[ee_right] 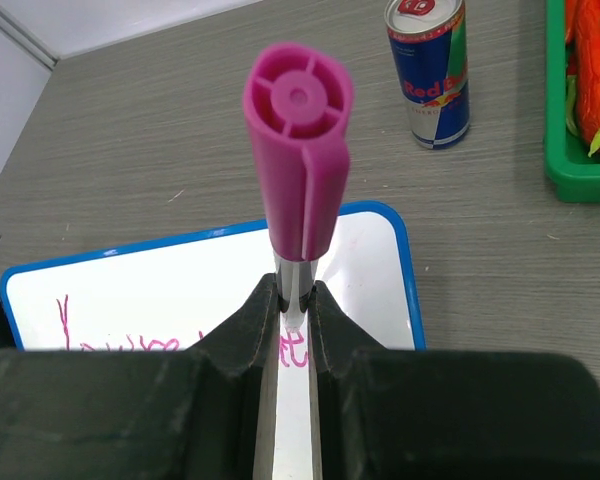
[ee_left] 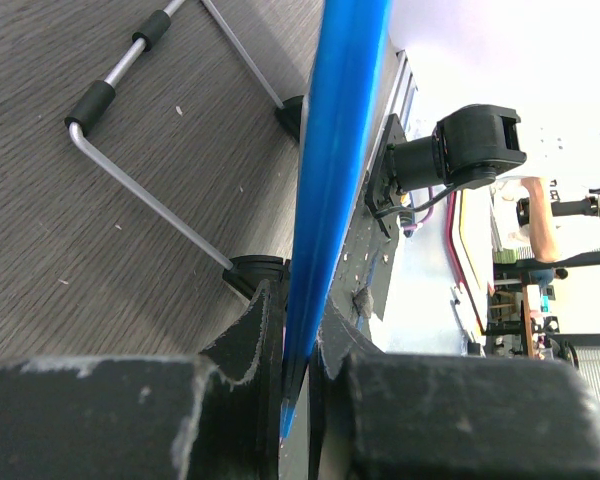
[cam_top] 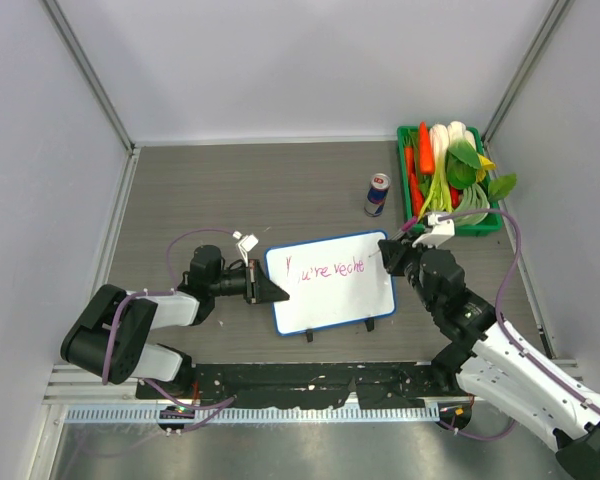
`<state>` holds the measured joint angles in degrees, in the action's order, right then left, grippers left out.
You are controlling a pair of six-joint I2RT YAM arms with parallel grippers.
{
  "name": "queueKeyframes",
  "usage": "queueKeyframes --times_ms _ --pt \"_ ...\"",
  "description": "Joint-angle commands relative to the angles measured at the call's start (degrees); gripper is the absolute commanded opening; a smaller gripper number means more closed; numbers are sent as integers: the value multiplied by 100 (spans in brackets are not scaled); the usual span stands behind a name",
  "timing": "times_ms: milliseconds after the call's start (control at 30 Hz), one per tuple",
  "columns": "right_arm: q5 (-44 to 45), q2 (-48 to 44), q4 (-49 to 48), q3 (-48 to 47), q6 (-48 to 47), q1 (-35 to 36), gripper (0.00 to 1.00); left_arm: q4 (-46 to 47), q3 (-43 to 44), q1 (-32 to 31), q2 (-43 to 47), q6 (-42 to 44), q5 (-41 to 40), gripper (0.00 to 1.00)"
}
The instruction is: Write a sentence on the whiteboard
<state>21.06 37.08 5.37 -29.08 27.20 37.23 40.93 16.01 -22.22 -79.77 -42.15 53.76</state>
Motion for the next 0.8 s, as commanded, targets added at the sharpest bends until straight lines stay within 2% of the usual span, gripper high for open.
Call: queueKeyframes --times_ms 0,333,767 --pt "-243 -43 -317 60 -110 -32 2 -489 -10 7 -92 67 -533 0" --pt "-313 273 -747 69 -163 -41 2 -489 7 7 -136 67 -533 0" --pt "-286 256 -721 122 -75 -32 1 -498 -1 7 -127 67 -507 0"
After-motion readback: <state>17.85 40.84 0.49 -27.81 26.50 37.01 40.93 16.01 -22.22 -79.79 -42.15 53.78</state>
